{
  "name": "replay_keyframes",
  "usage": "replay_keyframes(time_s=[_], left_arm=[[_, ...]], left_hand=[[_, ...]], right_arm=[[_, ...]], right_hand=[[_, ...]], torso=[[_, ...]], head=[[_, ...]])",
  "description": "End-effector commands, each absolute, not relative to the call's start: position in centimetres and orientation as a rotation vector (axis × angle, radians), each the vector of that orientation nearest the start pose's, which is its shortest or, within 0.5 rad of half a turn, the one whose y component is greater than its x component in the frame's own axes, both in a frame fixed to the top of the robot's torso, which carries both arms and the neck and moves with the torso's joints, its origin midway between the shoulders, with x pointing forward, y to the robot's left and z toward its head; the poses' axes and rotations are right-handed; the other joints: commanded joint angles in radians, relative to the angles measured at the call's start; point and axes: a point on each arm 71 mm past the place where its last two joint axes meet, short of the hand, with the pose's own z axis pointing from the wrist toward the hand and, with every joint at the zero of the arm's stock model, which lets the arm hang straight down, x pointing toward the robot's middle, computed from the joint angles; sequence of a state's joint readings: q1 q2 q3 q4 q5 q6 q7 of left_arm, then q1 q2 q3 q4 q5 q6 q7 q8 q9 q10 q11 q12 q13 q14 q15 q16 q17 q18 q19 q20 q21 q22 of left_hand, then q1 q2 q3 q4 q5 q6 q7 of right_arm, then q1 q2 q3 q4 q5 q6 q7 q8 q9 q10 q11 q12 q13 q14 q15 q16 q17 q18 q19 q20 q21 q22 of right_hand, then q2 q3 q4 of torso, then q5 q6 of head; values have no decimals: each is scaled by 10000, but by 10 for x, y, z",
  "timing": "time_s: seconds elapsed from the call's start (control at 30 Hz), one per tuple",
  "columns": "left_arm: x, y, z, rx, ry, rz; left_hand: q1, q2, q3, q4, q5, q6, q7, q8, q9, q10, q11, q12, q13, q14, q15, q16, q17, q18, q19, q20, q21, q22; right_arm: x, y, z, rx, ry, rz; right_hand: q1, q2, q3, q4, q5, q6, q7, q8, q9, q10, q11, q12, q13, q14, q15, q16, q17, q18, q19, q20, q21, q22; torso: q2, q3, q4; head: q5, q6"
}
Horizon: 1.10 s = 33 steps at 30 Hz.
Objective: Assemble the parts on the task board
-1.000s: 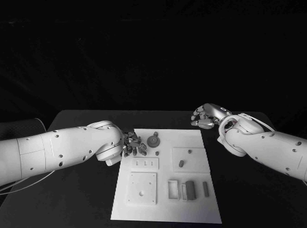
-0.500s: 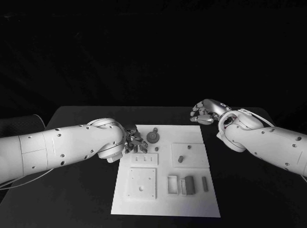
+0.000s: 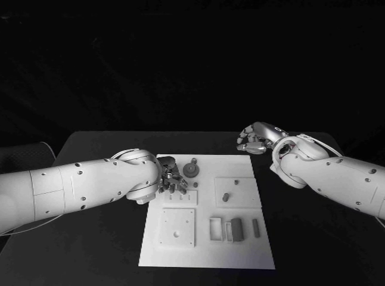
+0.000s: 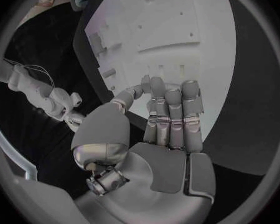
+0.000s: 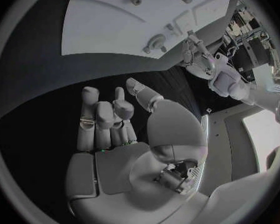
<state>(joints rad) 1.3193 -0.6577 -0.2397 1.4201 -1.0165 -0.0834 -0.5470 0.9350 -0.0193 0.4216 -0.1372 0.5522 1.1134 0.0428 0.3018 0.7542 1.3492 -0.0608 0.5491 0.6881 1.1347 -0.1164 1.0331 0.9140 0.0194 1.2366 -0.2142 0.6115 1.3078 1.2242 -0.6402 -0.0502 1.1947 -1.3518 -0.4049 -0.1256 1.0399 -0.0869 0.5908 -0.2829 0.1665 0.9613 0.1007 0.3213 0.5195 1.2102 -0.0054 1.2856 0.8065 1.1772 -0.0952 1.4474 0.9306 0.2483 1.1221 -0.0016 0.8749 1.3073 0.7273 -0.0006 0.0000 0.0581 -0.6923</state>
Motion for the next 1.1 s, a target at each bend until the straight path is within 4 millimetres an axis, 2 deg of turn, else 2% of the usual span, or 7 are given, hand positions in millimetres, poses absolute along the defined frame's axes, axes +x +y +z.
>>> replay_keyframes(time_s=[0.03, 0.67, 0.8, 1.1], left_arm=[[493, 166, -237, -1561, 22355, -3311], [494, 170, -244, -1496, 22589, -3032], [494, 170, -244, -1386, 22558, -2937], [495, 170, -244, -1332, 22561, -2916]], left_hand=[[41, 109, 1213, -1211, 18, 723, -72, 2, 15, 11, -38, 64, 7, 6, -61, 51, -13, 489, 64, -34, 46, 208], [-7, 125, 1244, -1241, 47, 747, -81, 12, 44, 34, -49, 95, 12, 34, -71, 85, -27, 490, 99, -41, 74, 213], [-16, 124, 1244, -1242, 47, 748, -81, 12, 46, 35, -49, 97, 13, 36, -72, 87, -28, 490, 101, -41, 76, 214], [-95, 81, 1246, -1227, 9, 721, -71, -6, 60, 11, -40, 96, 5, 24, -70, 91, -48, 485, 97, -39, 76, 208]], right_arm=[[548, -199, -191, 290, 16051, 5477], [547, -198, -191, 291, 16078, 5505], [547, -197, -192, 301, 16091, 5524], [547, -196, -192, 319, 16122, 5514]], right_hand=[[-10, -79, 44, 9, -10, -16, 85, -56, 17, 0, 20, -33, -5, 13, -91, -48, -16, 135, 10, -53, -50, 123], [-18, -87, 49, 12, -12, -21, 88, -64, 22, 1, 22, -37, -4, 12, -89, -50, -18, 135, 10, -51, -55, 124], [-25, -91, 53, 15, -12, -54, 96, -88, 19, 4, 29, -40, -3, 12, -87, -52, -19, 135, 12, -50, -58, 124], [-34, -91, 55, 22, -9, -70, 102, -101, 18, 5, 35, -43, -3, 11, -84, -54, -20, 135, 14, -49, -61, 124]], torso=[[5, 3, -2], [2, -2, 1], [1, 0, 0], [2, 0, 6]], head=[[-3, -34], [-7, -134], [-16, -98], [-62, -115]])
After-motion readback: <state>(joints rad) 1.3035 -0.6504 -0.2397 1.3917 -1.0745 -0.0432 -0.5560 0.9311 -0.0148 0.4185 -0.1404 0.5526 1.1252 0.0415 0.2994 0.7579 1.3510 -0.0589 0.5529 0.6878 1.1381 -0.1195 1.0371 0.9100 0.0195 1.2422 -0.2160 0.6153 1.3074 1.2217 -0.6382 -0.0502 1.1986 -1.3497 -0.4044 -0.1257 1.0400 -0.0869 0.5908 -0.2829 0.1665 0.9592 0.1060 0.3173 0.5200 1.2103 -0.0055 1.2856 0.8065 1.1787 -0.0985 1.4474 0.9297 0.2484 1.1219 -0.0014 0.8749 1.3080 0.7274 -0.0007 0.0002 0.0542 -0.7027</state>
